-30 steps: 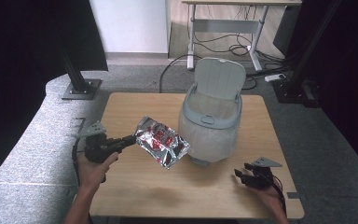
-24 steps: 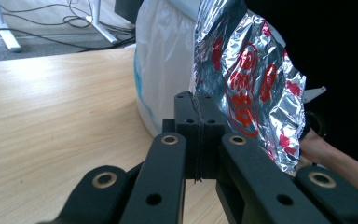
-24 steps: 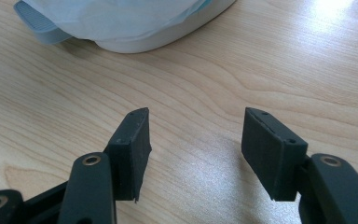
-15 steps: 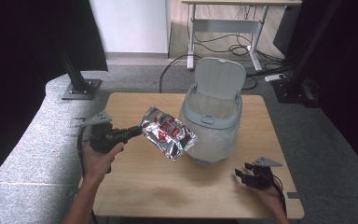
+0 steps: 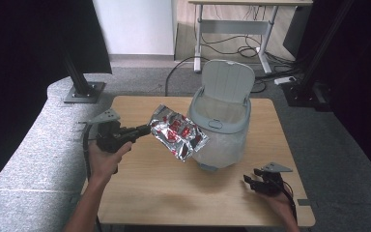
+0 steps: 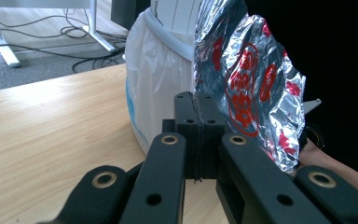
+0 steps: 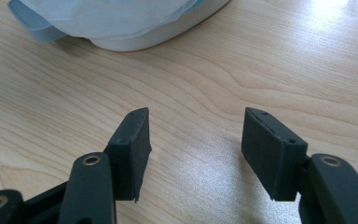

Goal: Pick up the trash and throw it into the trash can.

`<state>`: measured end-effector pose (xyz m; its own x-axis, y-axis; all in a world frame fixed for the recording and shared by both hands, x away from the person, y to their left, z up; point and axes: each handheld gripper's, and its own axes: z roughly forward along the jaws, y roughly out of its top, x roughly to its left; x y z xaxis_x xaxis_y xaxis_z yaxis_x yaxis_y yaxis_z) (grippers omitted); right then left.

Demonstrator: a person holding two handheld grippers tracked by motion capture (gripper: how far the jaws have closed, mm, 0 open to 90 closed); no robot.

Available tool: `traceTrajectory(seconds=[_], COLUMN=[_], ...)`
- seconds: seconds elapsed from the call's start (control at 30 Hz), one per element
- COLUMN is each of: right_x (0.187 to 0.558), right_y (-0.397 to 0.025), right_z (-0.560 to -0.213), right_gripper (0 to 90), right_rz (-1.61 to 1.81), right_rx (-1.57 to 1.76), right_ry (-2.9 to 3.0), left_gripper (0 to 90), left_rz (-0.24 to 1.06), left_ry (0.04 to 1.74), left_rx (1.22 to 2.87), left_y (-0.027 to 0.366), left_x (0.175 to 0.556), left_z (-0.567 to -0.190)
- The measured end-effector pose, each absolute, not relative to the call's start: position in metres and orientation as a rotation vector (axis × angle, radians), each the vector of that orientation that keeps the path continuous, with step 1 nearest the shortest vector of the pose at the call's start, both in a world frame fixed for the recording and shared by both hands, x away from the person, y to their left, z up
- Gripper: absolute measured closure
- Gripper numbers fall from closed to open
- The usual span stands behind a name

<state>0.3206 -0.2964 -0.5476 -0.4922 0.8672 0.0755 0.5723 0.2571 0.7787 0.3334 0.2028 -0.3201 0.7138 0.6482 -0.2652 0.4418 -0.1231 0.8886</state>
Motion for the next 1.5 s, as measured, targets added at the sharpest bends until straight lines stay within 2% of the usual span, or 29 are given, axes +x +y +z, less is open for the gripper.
traceTrajectory(seconds=[1.5], right_x=[0.321], right_y=[-0.298], right_z=[-0.549], right_gripper=[41.5], right_rz=[1.088], right_rx=[1.314], right_ry=[2.175], left_gripper=[90.0], left_rz=[0.237], left_ry=[0.832], left_rx=[1.794], left_y=[0.161], left_x=[0.365], left_z=[-0.280])
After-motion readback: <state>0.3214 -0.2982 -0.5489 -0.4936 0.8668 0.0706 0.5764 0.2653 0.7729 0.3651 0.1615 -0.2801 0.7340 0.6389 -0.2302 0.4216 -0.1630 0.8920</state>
